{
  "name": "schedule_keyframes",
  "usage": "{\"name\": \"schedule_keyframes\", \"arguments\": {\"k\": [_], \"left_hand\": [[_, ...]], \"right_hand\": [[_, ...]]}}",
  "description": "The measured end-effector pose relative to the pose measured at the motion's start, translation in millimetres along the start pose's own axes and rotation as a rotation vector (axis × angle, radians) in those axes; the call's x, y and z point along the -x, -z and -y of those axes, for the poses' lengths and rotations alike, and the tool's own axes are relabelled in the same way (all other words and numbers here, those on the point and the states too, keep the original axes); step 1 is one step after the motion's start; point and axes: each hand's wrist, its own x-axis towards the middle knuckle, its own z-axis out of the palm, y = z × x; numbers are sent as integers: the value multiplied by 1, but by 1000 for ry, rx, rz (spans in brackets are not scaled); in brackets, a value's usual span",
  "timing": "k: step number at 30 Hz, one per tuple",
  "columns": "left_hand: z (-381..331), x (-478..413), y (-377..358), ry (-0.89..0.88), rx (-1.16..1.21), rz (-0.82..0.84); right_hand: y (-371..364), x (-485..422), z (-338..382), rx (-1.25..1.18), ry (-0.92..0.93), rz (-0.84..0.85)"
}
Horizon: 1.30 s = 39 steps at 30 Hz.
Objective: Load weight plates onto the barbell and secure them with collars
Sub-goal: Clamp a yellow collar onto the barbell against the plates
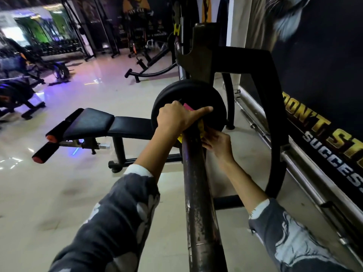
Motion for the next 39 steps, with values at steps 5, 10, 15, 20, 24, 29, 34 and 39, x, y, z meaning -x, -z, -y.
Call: {"name": "schedule_keyframes", "arguments": {"k": [5,10,15,20,24,29,34,39], "left_hand": [[-9,-2,-3,83,15,0],[16,3,17,251,444,24],[30,18,7,470,849,246],[38,12,6,503,978,298],[50,6,-1,552,1040,306],[59,2,-12,595,1116,257],[57,7,-14,591,1139,242],[42,28,-7,491,901,46]], "right_hand": [[1,0,0,-26,-9,-5],[-4,6,6,175,153,31],[-11,1,38,764,693,-112],[-18,-23,81,1179,627,170],[-16,-30,76,1091,647,152],[-16,-33,73,1080,676,140],[-16,-31,74,1101,667,144],[-23,-16,83,1292,578,138]]}}
